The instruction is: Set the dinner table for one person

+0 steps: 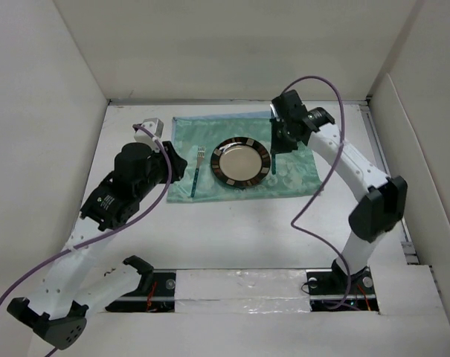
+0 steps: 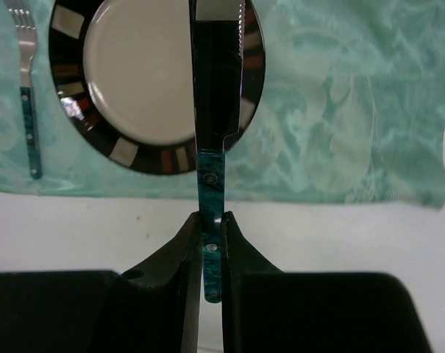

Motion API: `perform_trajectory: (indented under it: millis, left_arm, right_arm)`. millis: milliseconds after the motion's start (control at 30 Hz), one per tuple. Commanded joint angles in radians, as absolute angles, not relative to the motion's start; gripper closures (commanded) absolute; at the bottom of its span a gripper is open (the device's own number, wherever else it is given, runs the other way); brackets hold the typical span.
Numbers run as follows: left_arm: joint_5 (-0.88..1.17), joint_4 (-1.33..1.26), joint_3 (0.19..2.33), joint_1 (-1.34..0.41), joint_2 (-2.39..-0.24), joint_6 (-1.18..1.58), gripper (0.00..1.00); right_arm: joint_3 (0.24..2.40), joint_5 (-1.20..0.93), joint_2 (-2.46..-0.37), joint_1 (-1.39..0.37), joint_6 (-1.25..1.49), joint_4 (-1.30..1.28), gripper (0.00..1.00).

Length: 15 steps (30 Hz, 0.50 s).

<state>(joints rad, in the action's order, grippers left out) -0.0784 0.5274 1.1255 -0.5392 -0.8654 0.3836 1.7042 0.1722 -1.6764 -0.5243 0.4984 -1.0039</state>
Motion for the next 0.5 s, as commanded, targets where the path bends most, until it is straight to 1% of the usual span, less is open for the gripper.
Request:
perform_trajectory:
  millis: [0,133,300,467]
  left_arm:
    - [-0.109,0.443,1.121,-0.532,-0.876,0.436,0.73]
    - [-0.147,0.425,1.134,-0.532,-0.916,0.480,0.72]
    - [-0.207,0.399,1.140,-0.532,-0.963,0.529,0.63]
    - [-0.250,0.385,1.152,-0.532,-1.018,0.555,0.62]
  right_arm:
    - [1.814,-0.030,-1.785,-0.430,0.203,-0.940,1.00]
    - [1.879,-0.029,-1.940,-0.342,0.131,-0.963,1.00]
    - [1.858,-0.029,-2.009,-0.273,0.086,-0.914,1.00]
    - [1.809,-0.066,-2.071,-0.233,0.104,-0.873,1.00]
